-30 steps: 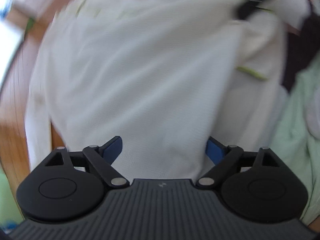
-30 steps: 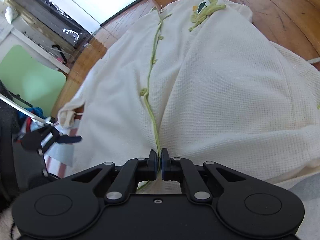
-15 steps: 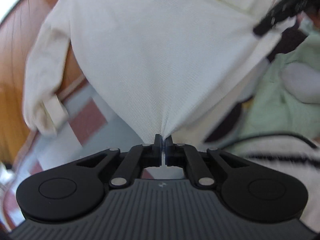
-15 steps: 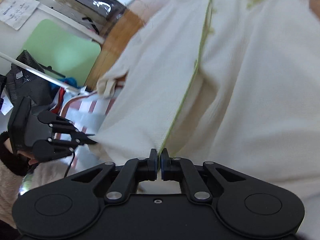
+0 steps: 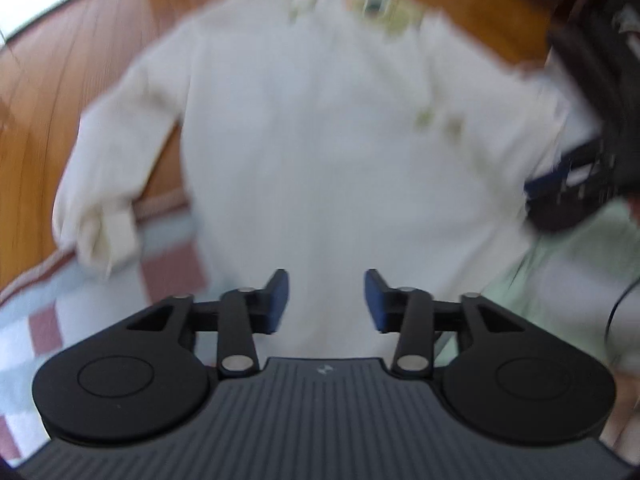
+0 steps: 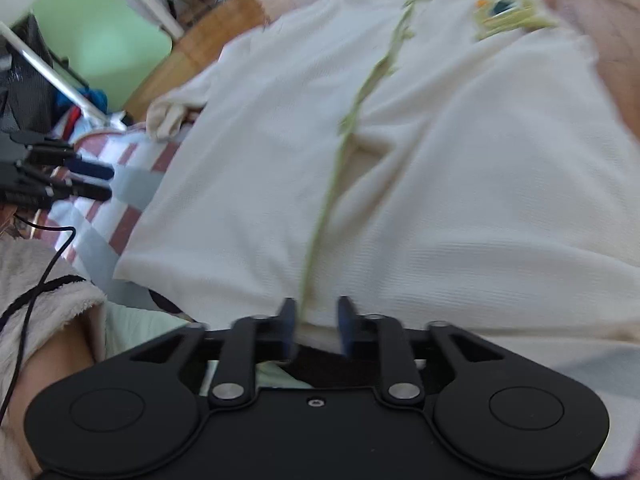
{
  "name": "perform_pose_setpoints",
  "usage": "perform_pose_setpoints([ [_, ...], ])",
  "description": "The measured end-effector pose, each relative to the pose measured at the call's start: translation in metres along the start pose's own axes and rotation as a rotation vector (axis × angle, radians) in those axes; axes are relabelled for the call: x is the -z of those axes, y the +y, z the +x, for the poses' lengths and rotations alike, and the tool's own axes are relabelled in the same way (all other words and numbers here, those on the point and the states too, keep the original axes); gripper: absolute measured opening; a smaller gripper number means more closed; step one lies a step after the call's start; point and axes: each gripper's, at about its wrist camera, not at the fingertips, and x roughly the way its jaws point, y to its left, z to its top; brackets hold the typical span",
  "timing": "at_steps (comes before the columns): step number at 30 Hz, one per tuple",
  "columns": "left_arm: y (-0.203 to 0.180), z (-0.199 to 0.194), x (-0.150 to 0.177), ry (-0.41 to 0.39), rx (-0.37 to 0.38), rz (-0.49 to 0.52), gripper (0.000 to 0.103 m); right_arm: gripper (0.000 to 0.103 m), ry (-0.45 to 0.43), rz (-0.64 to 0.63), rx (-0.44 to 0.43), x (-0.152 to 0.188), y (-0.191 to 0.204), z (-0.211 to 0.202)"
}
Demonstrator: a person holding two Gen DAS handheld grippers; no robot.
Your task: Fold clothes
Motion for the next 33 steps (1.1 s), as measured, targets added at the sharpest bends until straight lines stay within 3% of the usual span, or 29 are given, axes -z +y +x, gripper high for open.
perform_pose_setpoints([
  [4, -0.061, 0.020, -0.048, -0.073, 0.056, 0.047, 0.045, 0.039, -0.106, 0.004, 0.212, 0.016, -0.043, -0.054],
  [7, -0.109, 0.053, -0.077, -0.085, 0.123, 0.103, 0.045, 0.039, -0.167, 0.080, 0.311, 0.035, -0.077, -0.083],
  [12, -0.175, 0.102, -0.083, -0.097, 0.120, 0.252, 0.045, 0.040, -0.215, 0.198, 0.318, 0.056, -0.102, -0.087],
  [15, -0.186, 0.121, -0.072, -0.062, 0.152, 0.310, 0.046, 0.053, -0.244, 0.243, 0.298, 0.059, -0.106, -0.080],
  [16, -0.187, 0.127, -0.068, -0.048, 0.158, 0.316, 0.049, 0.061, -0.254, 0.257, 0.291, 0.060, -0.108, -0.078],
  [19, -0.185, 0.145, -0.058, -0.018, 0.170, 0.312, 0.066, 0.066, -0.309, 0.306, 0.270, 0.054, -0.114, -0.070],
  [21, -0.188, 0.157, -0.053, 0.009, 0.167, 0.349, 0.068, 0.063, -0.315, 0.332, 0.264, 0.049, -0.121, -0.064],
  [22, -0.190, 0.157, -0.051, 0.011, 0.166, 0.375, 0.068, 0.036, -0.313, 0.307, 0.264, 0.050, -0.116, -0.067],
  [23, -0.191, 0.155, -0.050, 0.019, 0.173, 0.392, 0.060, 0.007, -0.311, 0.282, 0.263, 0.050, -0.112, -0.070],
  [24, -0.192, 0.152, -0.049, 0.026, 0.180, 0.408, 0.047, 0.007, -0.309, 0.258, 0.262, 0.050, -0.108, -0.073],
  [25, -0.189, 0.149, -0.049, 0.046, 0.189, 0.399, 0.009, 0.007, -0.307, 0.233, 0.262, 0.050, -0.103, -0.076],
  [26, -0.183, 0.146, -0.050, 0.081, 0.198, 0.357, 0.001, 0.006, -0.305, 0.208, 0.261, 0.050, -0.099, -0.079],
  [30, -0.162, 0.123, -0.037, 0.104, 0.189, 0.331, 0.001, 0.006, -0.282, 0.112, 0.260, 0.053, -0.082, -0.087],
  [33, -0.159, 0.116, -0.028, 0.127, 0.153, 0.347, 0.001, 0.006, -0.158, 0.060, 0.275, 0.062, -0.076, -0.065],
])
